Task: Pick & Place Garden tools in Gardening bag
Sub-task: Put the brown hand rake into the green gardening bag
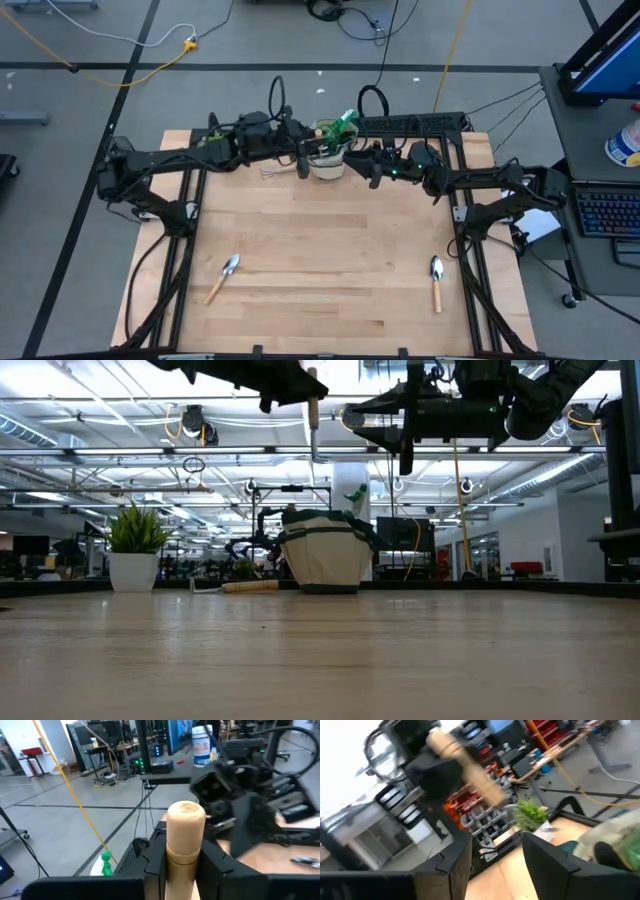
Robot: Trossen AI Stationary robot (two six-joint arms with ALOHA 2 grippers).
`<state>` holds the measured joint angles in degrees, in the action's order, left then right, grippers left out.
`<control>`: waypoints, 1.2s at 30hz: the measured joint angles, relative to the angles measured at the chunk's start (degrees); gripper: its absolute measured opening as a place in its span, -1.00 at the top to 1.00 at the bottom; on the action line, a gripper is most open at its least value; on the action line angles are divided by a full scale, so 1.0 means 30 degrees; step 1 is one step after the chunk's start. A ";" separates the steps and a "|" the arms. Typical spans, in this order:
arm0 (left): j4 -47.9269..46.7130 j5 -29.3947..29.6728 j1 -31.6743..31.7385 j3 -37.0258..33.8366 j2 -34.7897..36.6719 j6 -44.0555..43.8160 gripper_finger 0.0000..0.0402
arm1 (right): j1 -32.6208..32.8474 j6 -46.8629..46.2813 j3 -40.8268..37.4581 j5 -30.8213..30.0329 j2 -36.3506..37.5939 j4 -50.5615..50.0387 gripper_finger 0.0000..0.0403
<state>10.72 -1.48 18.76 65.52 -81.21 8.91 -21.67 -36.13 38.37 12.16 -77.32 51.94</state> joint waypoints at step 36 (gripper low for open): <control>0.0351 -0.3017 -0.0296 0.0015 -0.1978 -0.2655 0.67 | -0.0612 1.0000 0.5763 0.1463 -0.0015 -0.6824 -0.13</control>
<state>11.77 -10.53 17.87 65.56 -87.15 0.94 -23.51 -6.13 55.66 16.54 -77.36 31.46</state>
